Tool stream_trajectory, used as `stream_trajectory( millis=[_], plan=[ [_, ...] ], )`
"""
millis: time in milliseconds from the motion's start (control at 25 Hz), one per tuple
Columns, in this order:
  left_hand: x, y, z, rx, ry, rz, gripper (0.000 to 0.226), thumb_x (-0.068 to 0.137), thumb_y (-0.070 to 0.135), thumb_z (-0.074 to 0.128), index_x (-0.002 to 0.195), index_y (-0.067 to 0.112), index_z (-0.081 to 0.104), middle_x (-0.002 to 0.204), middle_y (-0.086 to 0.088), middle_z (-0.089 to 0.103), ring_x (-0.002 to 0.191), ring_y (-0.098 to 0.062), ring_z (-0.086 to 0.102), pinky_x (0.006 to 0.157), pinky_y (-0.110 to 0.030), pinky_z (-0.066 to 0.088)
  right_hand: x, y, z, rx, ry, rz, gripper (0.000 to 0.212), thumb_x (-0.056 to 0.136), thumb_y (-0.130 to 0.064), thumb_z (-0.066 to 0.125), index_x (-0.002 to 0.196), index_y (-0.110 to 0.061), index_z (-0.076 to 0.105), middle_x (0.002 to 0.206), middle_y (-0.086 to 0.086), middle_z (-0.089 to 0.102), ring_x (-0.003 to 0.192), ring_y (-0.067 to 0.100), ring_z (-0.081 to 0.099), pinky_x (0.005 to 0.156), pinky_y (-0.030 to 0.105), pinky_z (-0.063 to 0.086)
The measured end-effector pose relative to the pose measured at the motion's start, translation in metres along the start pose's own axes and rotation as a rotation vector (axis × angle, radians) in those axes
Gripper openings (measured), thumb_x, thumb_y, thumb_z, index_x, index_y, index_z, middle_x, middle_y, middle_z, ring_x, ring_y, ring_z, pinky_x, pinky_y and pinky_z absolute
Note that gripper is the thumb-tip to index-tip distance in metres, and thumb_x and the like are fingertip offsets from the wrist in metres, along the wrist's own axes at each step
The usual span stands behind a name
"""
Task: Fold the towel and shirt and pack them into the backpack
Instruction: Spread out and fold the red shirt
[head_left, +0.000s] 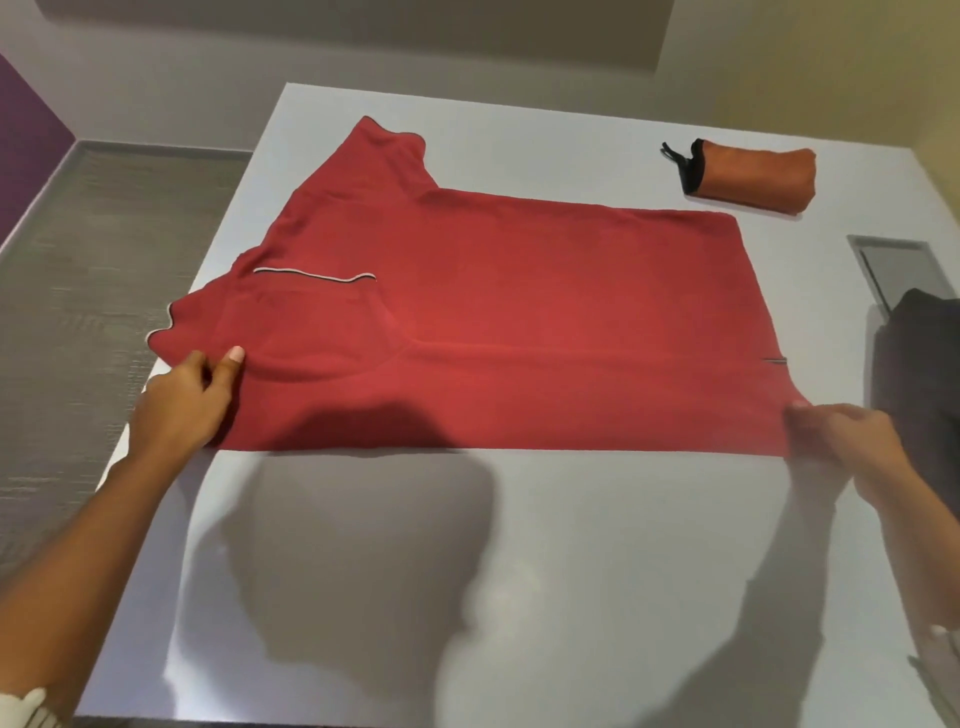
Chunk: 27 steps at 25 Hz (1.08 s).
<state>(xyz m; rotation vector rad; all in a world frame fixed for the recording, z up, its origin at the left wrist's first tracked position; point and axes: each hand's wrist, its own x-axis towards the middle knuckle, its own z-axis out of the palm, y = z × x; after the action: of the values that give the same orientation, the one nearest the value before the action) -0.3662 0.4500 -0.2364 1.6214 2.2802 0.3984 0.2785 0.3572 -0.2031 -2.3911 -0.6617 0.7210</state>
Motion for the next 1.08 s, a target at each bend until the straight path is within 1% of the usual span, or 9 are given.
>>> stream_trajectory(
  millis=[80, 200, 280, 440, 520, 640, 720, 880, 1080],
  plan=[
    [0.002, 0.003, 0.001, -0.035, -0.009, -0.035, 0.061, 0.090, 0.066, 0.040, 0.071, 0.008, 0.046, 0.074, -0.024, 0.057, 0.077, -0.043, 0.054, 0.069, -0.045, 0.044, -0.005, -0.002, 0.000, -0.037, -0.036, -0.021, 0.033, 0.089, -0.027, 0.070, 0.108, 0.000, 0.066, 0.104, 0.018, 0.066, 0.091, 0.029, 0.059, 0.083, 0.035, 0.044],
    [0.000, 0.004, 0.006, 0.002, 0.005, -0.061, 0.047, 0.095, 0.054, 0.048, 0.088, 0.007, 0.056, 0.091, -0.032, 0.062, 0.089, -0.050, 0.057, 0.075, -0.049, 0.047, -0.008, 0.001, 0.003, -0.083, 0.007, -0.022, 0.030, 0.090, -0.020, 0.068, 0.112, 0.001, 0.067, 0.110, 0.022, 0.067, 0.090, 0.028, 0.058, 0.090, 0.038, 0.047],
    [-0.002, 0.004, 0.008, 0.019, 0.020, -0.078, 0.043, 0.097, 0.050, 0.048, 0.093, 0.008, 0.056, 0.096, -0.033, 0.061, 0.093, -0.052, 0.056, 0.076, -0.050, 0.046, -0.013, -0.004, 0.006, -0.088, 0.060, 0.001, 0.031, 0.092, -0.018, 0.066, 0.116, 0.001, 0.066, 0.112, 0.021, 0.066, 0.090, 0.026, 0.056, 0.094, 0.040, 0.047],
    [-0.003, 0.002, 0.004, -0.069, 0.026, -0.104, 0.049, 0.092, 0.059, 0.044, 0.087, 0.011, 0.053, 0.098, -0.029, 0.063, 0.093, -0.049, 0.056, 0.080, -0.050, 0.045, -0.024, -0.004, 0.002, 0.000, 0.181, 0.022, 0.031, 0.093, -0.017, 0.064, 0.121, -0.004, 0.062, 0.120, 0.021, 0.063, 0.099, 0.030, 0.059, 0.092, 0.036, 0.047],
    [-0.004, 0.005, -0.002, -0.066, 0.109, -0.080, 0.039, 0.093, 0.046, 0.051, 0.099, 0.008, 0.052, 0.102, -0.029, 0.062, 0.095, -0.051, 0.056, 0.080, -0.052, 0.044, -0.030, -0.007, 0.003, -0.047, 0.250, -0.019, 0.033, 0.093, -0.016, 0.063, 0.125, -0.005, 0.058, 0.124, 0.022, 0.061, 0.111, 0.036, 0.059, 0.097, 0.042, 0.046],
    [-0.007, 0.019, -0.002, 0.054, 0.261, 0.056, 0.034, 0.092, 0.024, 0.057, 0.117, 0.002, 0.049, 0.117, -0.029, 0.055, 0.108, -0.049, 0.050, 0.089, -0.056, 0.040, -0.039, -0.025, 0.031, -0.219, 0.291, -0.234, 0.029, 0.094, -0.012, 0.057, 0.122, -0.005, 0.060, 0.121, 0.022, 0.062, 0.113, 0.041, 0.056, 0.098, 0.050, 0.046],
    [-0.003, 0.031, 0.005, 0.084, 0.256, 0.106, 0.035, 0.094, 0.026, 0.056, 0.120, 0.003, 0.051, 0.123, -0.028, 0.053, 0.117, -0.046, 0.045, 0.095, -0.056, 0.035, -0.048, -0.042, 0.067, -0.330, 0.252, -0.417, 0.024, 0.093, -0.015, 0.054, 0.114, -0.009, 0.064, 0.114, 0.022, 0.062, 0.110, 0.043, 0.054, 0.094, 0.053, 0.045],
    [0.014, 0.046, 0.016, 0.068, 0.152, 0.004, 0.041, 0.098, 0.035, 0.048, 0.127, 0.005, 0.051, 0.129, -0.024, 0.051, 0.122, -0.042, 0.044, 0.101, -0.054, 0.029, -0.091, -0.098, 0.161, -0.401, 0.075, -0.645, 0.022, 0.094, -0.024, 0.054, 0.108, -0.014, 0.067, 0.114, 0.017, 0.061, 0.112, 0.038, 0.047, 0.090, 0.047, 0.039],
    [-0.011, 0.031, 0.032, 0.064, 0.370, 0.216, 0.042, 0.097, 0.037, 0.042, 0.128, 0.012, 0.054, 0.120, -0.012, 0.060, 0.107, -0.034, 0.055, 0.085, -0.045, 0.039, -0.170, -0.189, 0.273, -0.321, -0.269, -0.728, 0.036, 0.092, -0.047, 0.057, 0.116, -0.022, 0.066, 0.121, 0.008, 0.061, 0.120, 0.033, 0.046, 0.094, 0.044, 0.038]
  ],
)
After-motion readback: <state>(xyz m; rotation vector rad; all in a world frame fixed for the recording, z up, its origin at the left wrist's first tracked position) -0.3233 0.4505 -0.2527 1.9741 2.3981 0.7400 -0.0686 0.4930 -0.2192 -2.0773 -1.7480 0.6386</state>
